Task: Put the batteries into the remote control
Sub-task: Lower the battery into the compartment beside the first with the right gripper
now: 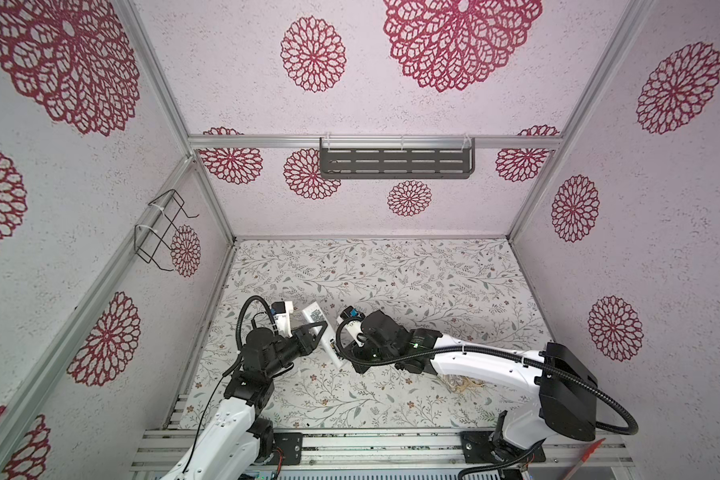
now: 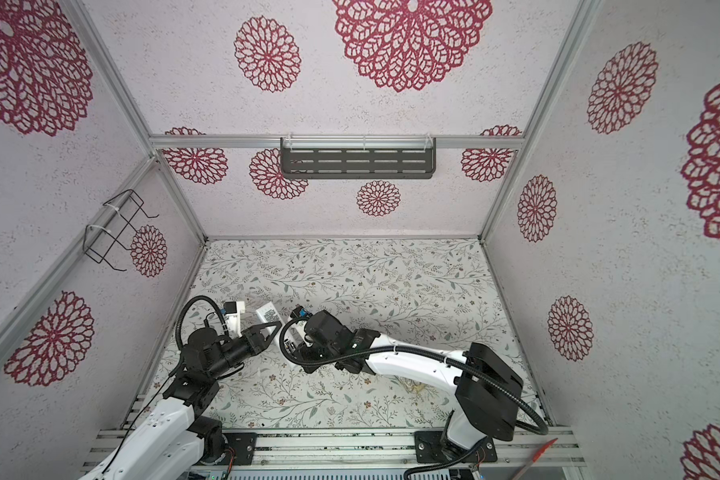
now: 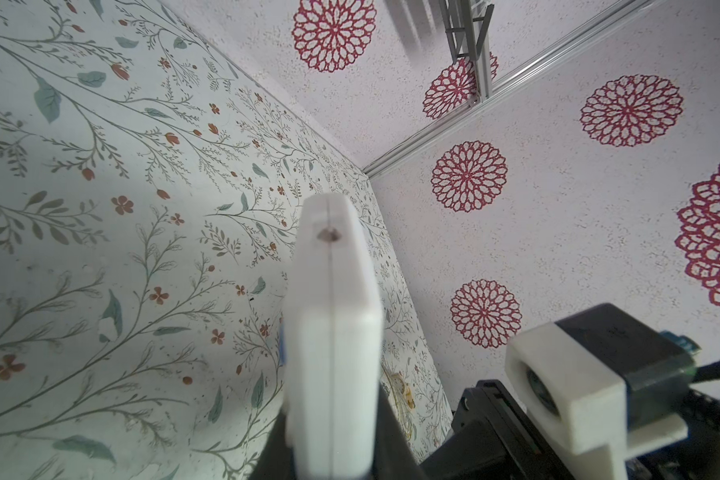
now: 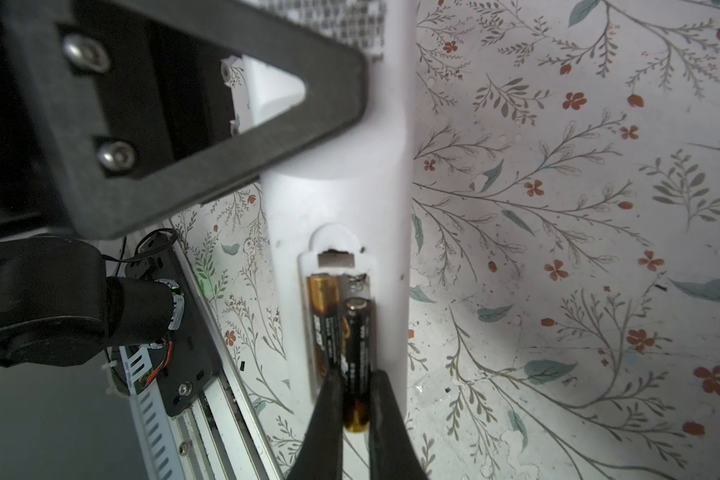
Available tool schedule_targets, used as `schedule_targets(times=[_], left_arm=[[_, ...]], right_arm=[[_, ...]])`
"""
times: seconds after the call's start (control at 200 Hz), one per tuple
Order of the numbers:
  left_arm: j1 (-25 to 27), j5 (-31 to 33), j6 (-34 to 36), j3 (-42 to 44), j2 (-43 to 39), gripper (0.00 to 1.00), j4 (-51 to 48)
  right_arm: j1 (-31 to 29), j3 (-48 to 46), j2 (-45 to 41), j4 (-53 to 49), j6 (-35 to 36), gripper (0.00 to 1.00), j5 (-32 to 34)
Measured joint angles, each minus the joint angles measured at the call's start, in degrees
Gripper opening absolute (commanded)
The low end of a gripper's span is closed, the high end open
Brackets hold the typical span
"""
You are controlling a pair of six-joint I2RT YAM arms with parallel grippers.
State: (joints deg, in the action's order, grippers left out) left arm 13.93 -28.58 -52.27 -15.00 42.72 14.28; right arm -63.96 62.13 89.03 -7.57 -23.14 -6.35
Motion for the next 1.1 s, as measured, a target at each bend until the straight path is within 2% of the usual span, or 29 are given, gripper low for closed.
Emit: schedule_targets(times=[0.68, 1.101], left_arm=[[-0.02, 0.83, 0.39, 0.02, 0.44, 0.00, 0.07], [-0.02, 0.66, 0.33, 0.07, 0.46, 0.00, 0.13]], right_arm=[[-0.11, 1.55, 1.92, -0.66, -0.48, 0.00, 0.02], [-0.39, 2.12, 2.01, -1.73, -0.50, 0.17, 0.55]])
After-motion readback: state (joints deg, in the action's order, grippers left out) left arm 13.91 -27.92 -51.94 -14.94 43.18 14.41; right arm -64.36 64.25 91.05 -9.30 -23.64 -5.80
